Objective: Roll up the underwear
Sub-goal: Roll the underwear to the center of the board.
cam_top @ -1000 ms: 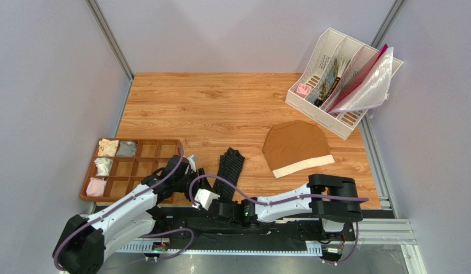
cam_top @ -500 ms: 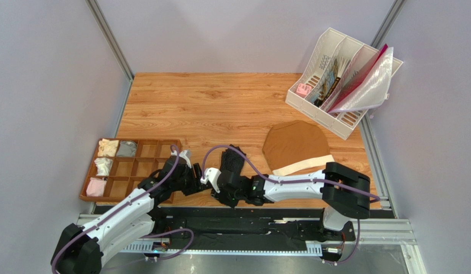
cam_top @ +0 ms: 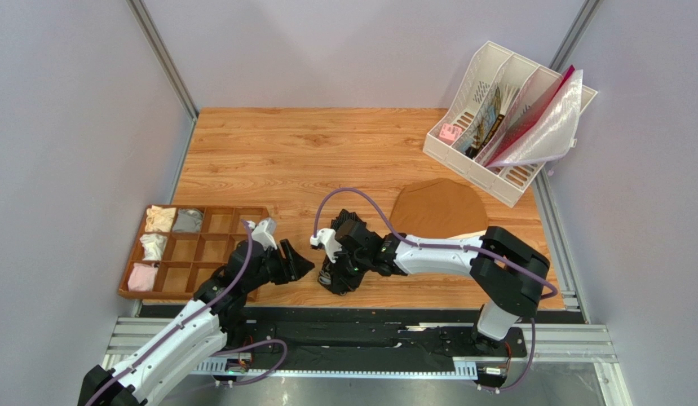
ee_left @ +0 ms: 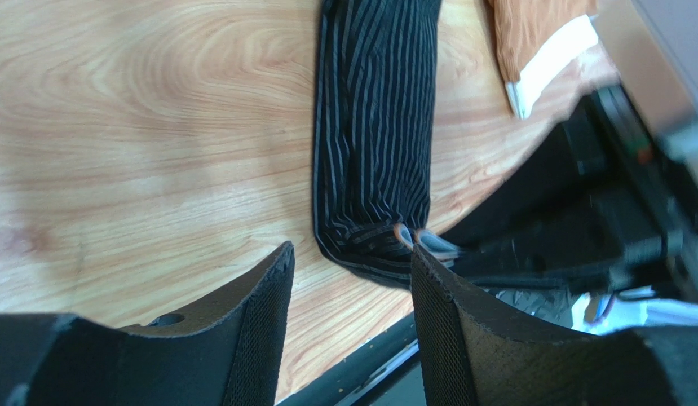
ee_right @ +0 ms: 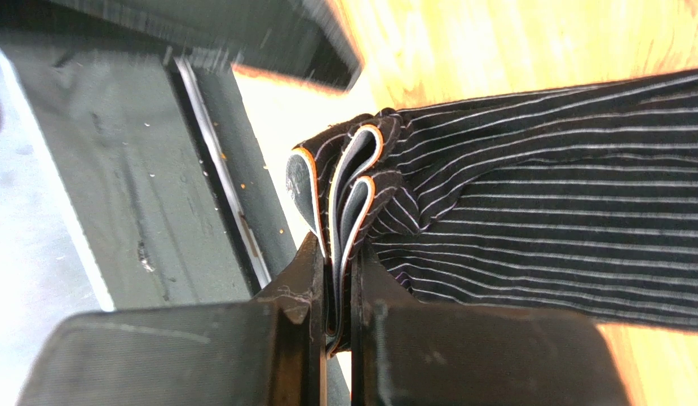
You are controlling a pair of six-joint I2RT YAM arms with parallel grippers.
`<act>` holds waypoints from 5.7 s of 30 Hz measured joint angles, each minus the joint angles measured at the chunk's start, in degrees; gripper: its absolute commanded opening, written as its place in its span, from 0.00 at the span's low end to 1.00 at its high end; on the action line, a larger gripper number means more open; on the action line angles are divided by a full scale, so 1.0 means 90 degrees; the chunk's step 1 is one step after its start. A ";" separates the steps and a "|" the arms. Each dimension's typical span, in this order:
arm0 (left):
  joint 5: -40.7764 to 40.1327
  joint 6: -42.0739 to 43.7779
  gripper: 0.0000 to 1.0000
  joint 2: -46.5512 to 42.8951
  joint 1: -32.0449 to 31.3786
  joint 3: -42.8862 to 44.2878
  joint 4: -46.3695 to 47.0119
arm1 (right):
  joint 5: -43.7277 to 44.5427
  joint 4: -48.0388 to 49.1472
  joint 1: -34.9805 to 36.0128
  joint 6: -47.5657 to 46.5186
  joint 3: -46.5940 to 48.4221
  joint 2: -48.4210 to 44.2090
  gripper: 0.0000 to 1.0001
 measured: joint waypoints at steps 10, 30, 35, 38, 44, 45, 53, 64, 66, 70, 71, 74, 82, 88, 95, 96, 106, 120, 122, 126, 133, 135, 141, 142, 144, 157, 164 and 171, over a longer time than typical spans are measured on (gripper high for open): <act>0.0568 0.0665 0.57 0.0852 0.0000 -0.0114 0.1141 | -0.1260 -0.0221 -0.0794 -0.0032 0.0546 0.0784 0.00; 0.0712 0.1316 0.58 0.3143 -0.0078 0.0007 0.2705 | -0.2625 -0.0318 -0.1569 -0.0063 0.0845 0.1445 0.00; 0.0578 0.1413 0.58 0.3514 -0.0216 0.0100 0.3050 | -0.2771 -0.0321 -0.1598 -0.0063 0.0884 0.1552 0.00; 0.0578 0.1460 0.58 0.3619 -0.0255 0.0100 0.3208 | -0.2839 -0.0328 -0.1605 -0.0063 0.0918 0.1620 0.00; 0.0588 0.1474 0.56 0.3988 -0.0257 0.0063 0.3781 | -0.2858 -0.0379 -0.1622 -0.0085 0.0952 0.1632 0.00; 0.0612 0.1472 0.56 0.4104 -0.0257 0.0053 0.3956 | -0.2861 -0.0386 -0.1634 -0.0092 0.0954 0.1637 0.00; 0.0848 0.1336 0.16 0.5212 -0.0379 0.0051 0.5323 | -0.2902 -0.0508 -0.1722 -0.0109 0.0998 0.1705 0.01; 0.0843 0.1061 0.00 0.5440 -0.0466 0.0170 0.5464 | -0.2378 -0.1061 -0.1690 -0.0153 0.1061 0.1246 0.85; 0.0724 0.1015 0.00 0.5173 -0.0486 0.0277 0.4952 | -0.1795 -0.1360 -0.1673 -0.0172 0.1115 0.0906 0.87; 0.0498 0.0976 0.00 0.4609 -0.0508 0.0595 0.3611 | -0.0559 -0.1673 -0.1683 -0.0180 0.1158 0.0112 0.85; 0.0457 0.0967 0.00 0.4529 -0.0508 0.0685 0.3327 | -0.0136 -0.1676 -0.1642 -0.0180 0.1124 -0.0180 0.81; 0.0296 0.0845 0.00 0.4447 -0.0508 0.1192 0.2127 | 0.0969 -0.1428 -0.1158 -0.0177 0.0986 -0.1020 0.66; 0.0515 0.0515 0.00 0.5073 -0.0500 0.1768 0.1540 | 0.1773 -0.0308 0.0605 -0.0160 0.0119 -0.1098 0.55; 0.0782 0.0364 0.00 0.5338 -0.0488 0.1889 0.1596 | 0.2120 0.0318 0.0738 -0.0282 -0.0219 -0.0816 0.50; 0.0981 0.0347 0.00 0.5406 -0.0396 0.1889 0.1627 | 0.2608 0.0430 0.0743 -0.0442 -0.0279 -0.0631 0.50; 0.1010 0.0347 0.00 0.5411 -0.0379 0.1889 0.1627 | 0.2715 0.0425 0.0743 -0.0471 -0.0291 -0.0624 0.50; 0.1236 0.0381 0.00 0.5401 -0.0267 0.1889 0.1489 | 0.3381 0.0432 0.0746 -0.0687 -0.0386 -0.0488 0.50; 0.1566 0.0515 0.26 0.5382 -0.0032 0.1889 0.1304 | 0.3609 0.0726 0.0838 -0.0731 -0.0427 -0.0131 0.23; 0.1520 0.0571 0.39 0.5299 -0.0005 0.1887 0.1183 | 0.3585 0.0743 0.0838 -0.0726 -0.0393 -0.0092 0.22; 0.1494 0.0636 0.53 0.5100 0.0036 0.1863 0.0969 | 0.3514 0.0763 0.0831 -0.0707 -0.0384 -0.0078 0.23; 0.1622 0.0605 0.54 0.5231 0.0041 0.1855 0.1239 | 0.3264 0.0811 0.0758 -0.0687 -0.0396 -0.0078 0.22; 0.1729 0.0568 0.54 0.5367 0.0051 0.1831 0.1477 | 0.3208 0.0835 0.0719 -0.0658 -0.0415 -0.0085 0.22; 0.1851 0.0529 0.52 0.5510 0.0087 0.1688 0.2045 | 0.3043 0.0911 0.0593 -0.0612 -0.0493 -0.0134 0.22; 0.1851 0.0529 0.52 0.5510 0.0087 0.1647 0.2142 | 0.3014 0.0920 0.0576 -0.0607 -0.0498 -0.0134 0.22; 0.1834 0.0529 0.52 0.5498 0.0087 0.1608 0.2217 | 0.2963 0.0942 0.0556 -0.0607 -0.0510 -0.0138 0.22; 0.0699 0.0697 0.54 0.4687 0.0017 0.1360 0.1853 | 0.2766 0.1013 0.0525 -0.0610 -0.0517 -0.0138 0.22; 0.0763 0.0707 0.52 0.4991 0.0017 0.1275 0.2574 | 0.2686 0.1049 0.0515 -0.0610 -0.0515 -0.0112 0.22; 0.0988 0.0702 0.49 0.5129 0.0007 0.0991 0.3327 | 0.2628 0.1078 0.0503 -0.0610 -0.0515 -0.0104 0.22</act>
